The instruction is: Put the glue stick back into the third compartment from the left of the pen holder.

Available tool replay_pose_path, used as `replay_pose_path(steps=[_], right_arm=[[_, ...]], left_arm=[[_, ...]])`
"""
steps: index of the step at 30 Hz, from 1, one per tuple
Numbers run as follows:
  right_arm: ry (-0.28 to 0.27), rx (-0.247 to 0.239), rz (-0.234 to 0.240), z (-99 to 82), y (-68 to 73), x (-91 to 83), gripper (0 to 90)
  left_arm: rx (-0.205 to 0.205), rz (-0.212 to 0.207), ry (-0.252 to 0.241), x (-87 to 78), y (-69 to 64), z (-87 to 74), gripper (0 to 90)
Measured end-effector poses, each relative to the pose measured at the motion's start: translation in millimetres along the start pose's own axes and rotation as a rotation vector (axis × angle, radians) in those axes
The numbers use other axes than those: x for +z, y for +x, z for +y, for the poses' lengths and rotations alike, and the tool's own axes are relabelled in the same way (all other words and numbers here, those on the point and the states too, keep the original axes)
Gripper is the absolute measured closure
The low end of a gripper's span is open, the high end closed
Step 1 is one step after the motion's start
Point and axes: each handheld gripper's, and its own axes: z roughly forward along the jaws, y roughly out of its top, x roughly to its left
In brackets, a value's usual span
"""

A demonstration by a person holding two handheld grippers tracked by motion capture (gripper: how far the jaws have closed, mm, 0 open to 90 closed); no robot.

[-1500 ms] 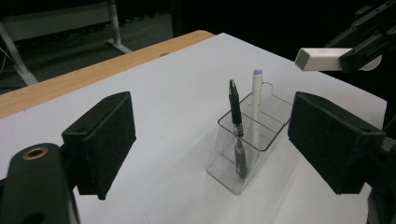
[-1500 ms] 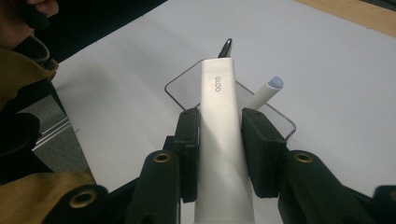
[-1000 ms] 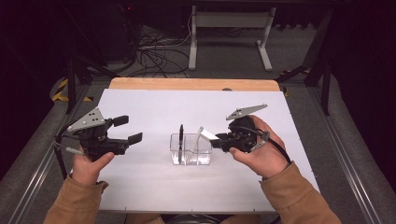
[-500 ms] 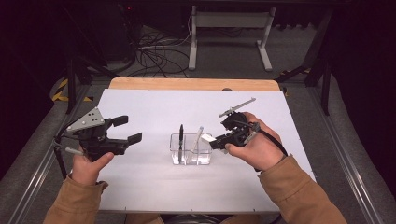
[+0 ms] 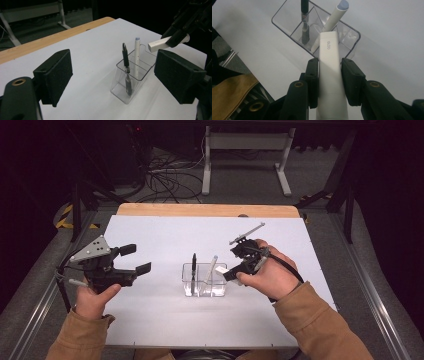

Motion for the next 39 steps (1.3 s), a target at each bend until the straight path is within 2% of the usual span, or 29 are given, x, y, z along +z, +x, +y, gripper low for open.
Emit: replay_pose_path(steps=[1, 20, 27, 35, 36, 38, 39], right_arm=[[0.008, 0.006, -0.001, 0.5, 0.2, 0.9, 68.8], [0.146, 0.081, -0.036, 15.4, -1.0, 19.8, 68.8], [0.170, 0.095, -0.047, 20.1, -0.2, 26.8, 68.7], [0.179, 0.092, -0.074, 23.4, 0.5, 35.1, 68.4], [0.167, 0.076, -0.077, 23.3, 0.0, 35.6, 68.0], [0.114, 0.045, -0.086, 22.5, -0.6, 35.9, 57.9], [0.090, 0.038, -0.089, 21.8, -0.4, 35.1, 55.6]], left_arm=[[0.010, 0.002, 0.001, -0.5, 0.6, 0.1, 16.0], [-0.002, 0.008, -0.001, -3.7, 0.0, -1.6, 15.9], [-0.004, 0.006, 0.000, -3.7, 0.3, -1.8, 15.9], [0.002, 0.008, 0.001, -3.3, 1.0, -1.8, 16.0], [0.001, 0.007, 0.001, -3.0, 0.9, -1.8, 16.0], [0.006, 0.007, 0.001, -2.9, 0.9, -1.5, 16.0], [0.002, 0.005, 0.000, -3.0, 0.6, -1.5, 16.0]])
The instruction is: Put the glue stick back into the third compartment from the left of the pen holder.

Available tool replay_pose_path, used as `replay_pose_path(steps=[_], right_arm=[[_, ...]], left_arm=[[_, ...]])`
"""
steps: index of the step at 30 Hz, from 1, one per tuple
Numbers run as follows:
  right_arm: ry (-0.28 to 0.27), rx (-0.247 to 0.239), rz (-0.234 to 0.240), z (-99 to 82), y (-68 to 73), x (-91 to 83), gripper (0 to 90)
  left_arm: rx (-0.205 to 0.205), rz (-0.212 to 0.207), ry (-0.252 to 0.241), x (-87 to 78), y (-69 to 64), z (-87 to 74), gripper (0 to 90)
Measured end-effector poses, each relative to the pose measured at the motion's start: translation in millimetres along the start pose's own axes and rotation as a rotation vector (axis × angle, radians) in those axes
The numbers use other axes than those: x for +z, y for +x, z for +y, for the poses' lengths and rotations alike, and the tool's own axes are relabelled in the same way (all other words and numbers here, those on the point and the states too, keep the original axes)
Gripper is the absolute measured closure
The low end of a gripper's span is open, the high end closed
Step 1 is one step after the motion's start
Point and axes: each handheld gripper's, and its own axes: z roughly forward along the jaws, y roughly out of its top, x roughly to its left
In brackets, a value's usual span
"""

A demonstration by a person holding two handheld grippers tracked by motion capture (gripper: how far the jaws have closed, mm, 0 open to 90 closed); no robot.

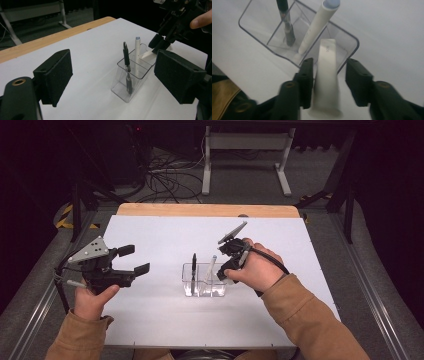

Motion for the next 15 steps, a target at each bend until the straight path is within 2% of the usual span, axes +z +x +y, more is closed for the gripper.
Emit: replay_pose_path(steps=[3, 7, 10, 15], right_arm=[[-0.047, -0.013, 0.013, -2.9, 1.1, -6.4, 52.8], [-0.124, -0.018, 0.021, -8.4, 2.2, -16.9, 44.8], [-0.201, -0.042, 0.030, -12.9, 3.0, -25.0, 41.5], [-0.350, -0.112, 0.041, -20.2, 4.1, -37.7, 34.7]], left_arm=[[-0.001, 0.002, -0.001, -0.3, 0.5, 0.0, 16.0], [0.000, 0.002, -0.002, -0.4, 0.2, 0.3, 15.9], [0.002, 0.004, -0.003, -0.2, 0.0, 0.6, 15.9], [0.002, 0.003, 0.000, 0.0, -1.5, 0.4, 15.9]])
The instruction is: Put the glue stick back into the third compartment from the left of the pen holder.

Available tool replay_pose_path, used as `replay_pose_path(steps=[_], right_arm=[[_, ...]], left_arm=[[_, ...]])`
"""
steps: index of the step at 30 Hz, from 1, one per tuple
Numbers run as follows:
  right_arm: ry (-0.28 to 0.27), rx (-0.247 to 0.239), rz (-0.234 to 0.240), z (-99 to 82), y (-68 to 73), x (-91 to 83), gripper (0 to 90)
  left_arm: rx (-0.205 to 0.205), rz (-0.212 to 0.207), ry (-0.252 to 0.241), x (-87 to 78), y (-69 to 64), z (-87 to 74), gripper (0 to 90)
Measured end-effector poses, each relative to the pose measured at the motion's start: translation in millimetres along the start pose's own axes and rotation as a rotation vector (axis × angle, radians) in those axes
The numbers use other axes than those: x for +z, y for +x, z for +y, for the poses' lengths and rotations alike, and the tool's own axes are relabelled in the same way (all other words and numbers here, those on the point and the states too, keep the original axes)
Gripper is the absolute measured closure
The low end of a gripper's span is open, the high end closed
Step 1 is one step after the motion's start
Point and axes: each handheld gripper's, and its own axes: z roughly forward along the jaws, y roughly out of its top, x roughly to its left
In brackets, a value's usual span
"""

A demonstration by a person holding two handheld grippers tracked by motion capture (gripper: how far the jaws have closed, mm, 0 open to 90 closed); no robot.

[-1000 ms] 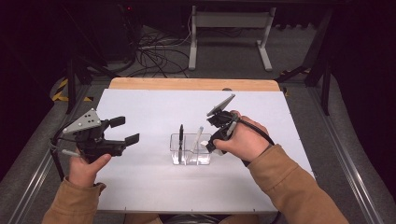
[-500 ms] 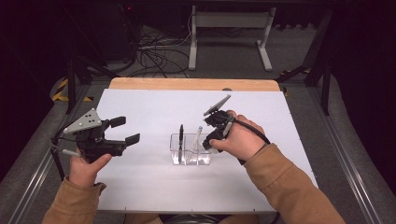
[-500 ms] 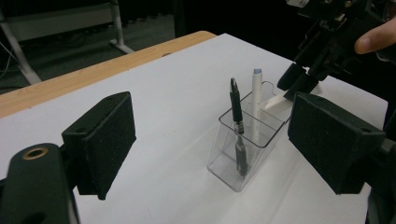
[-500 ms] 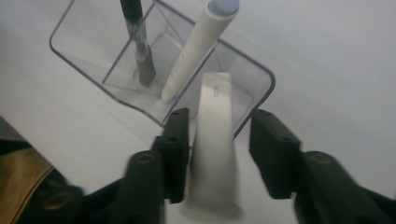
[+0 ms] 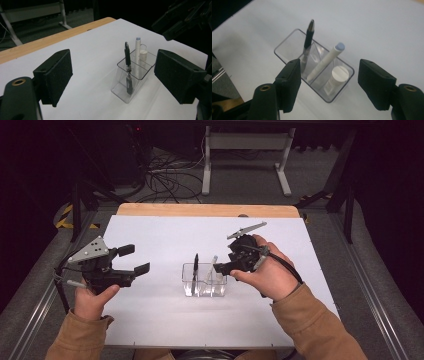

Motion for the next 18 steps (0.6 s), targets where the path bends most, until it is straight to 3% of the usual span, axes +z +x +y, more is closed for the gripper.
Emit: replay_pose_path(steps=[5, 10, 18], right_arm=[[-0.147, -0.088, 0.015, -4.3, 0.5, -11.0, 29.8], [-0.250, -0.120, 0.040, -11.5, -4.9, -18.9, 29.4], [-0.410, -0.165, 0.015, -30.6, -19.9, -31.8, 27.3]], left_arm=[[0.013, -0.002, 0.001, -0.2, -5.6, 0.0, 15.8], [0.023, -0.003, -0.001, -1.7, -10.0, -1.2, 15.6], [0.023, 0.000, -0.009, -2.6, -14.2, -7.8, 15.0]])
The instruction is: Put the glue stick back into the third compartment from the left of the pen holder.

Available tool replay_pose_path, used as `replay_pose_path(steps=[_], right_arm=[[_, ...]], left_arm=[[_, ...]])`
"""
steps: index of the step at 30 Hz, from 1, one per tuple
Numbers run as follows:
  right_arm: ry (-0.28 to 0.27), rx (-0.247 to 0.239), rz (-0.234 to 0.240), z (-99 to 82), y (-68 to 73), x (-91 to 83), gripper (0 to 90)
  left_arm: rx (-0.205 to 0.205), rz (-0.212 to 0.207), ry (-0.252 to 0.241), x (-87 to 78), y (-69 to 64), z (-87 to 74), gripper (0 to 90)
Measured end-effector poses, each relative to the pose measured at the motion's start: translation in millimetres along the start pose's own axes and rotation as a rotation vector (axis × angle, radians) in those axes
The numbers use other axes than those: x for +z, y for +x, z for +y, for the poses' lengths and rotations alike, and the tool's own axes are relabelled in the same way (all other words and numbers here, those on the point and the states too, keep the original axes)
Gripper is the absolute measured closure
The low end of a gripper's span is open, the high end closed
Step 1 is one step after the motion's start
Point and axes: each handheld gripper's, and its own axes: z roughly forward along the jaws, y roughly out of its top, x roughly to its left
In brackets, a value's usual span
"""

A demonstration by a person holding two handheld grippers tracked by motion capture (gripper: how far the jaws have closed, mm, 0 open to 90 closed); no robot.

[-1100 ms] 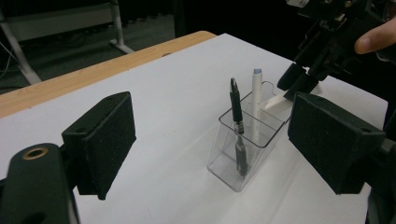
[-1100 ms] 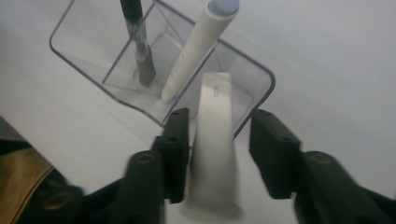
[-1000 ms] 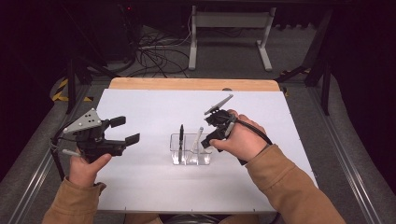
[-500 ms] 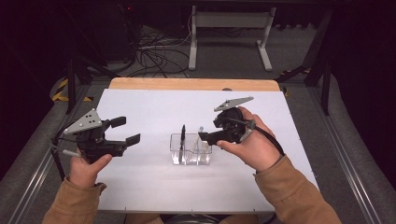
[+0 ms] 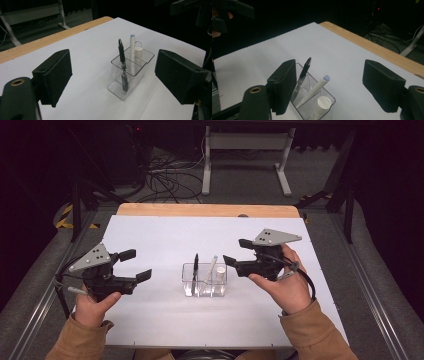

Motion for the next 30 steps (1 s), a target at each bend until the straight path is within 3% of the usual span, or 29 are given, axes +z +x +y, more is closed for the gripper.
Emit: replay_pose_path(steps=[11, 16, 20, 26, 28, 30], right_arm=[[-0.108, -0.073, -0.030, -28.3, -11.6, -21.8, 22.1], [-0.135, -0.037, -0.020, -49.3, -19.8, -28.2, 22.1], [-0.166, -0.041, -0.043, -66.4, -25.1, -35.0, 21.3], [-0.181, -0.044, -0.058, -89.5, -31.6, -41.0, 17.6], [-0.172, -0.034, -0.059, -96.4, -32.9, -41.9, 17.4], [-0.149, -0.013, -0.089, -103.5, -34.9, -42.8, 17.2]], left_arm=[[0.003, 0.000, -0.031, -1.8, -3.8, -13.6, 13.8], [0.008, 0.009, -0.037, -2.0, -4.1, -22.3, 13.2], [0.018, 0.032, -0.030, -1.4, -3.0, -30.4, 12.5], [-0.003, 0.029, -0.066, -3.6, -0.8, -42.4, 11.5], [-0.001, 0.032, -0.071, -4.6, -0.7, -45.8, 10.9], [0.007, 0.042, -0.073, -5.7, -0.6, -49.1, 10.1]])
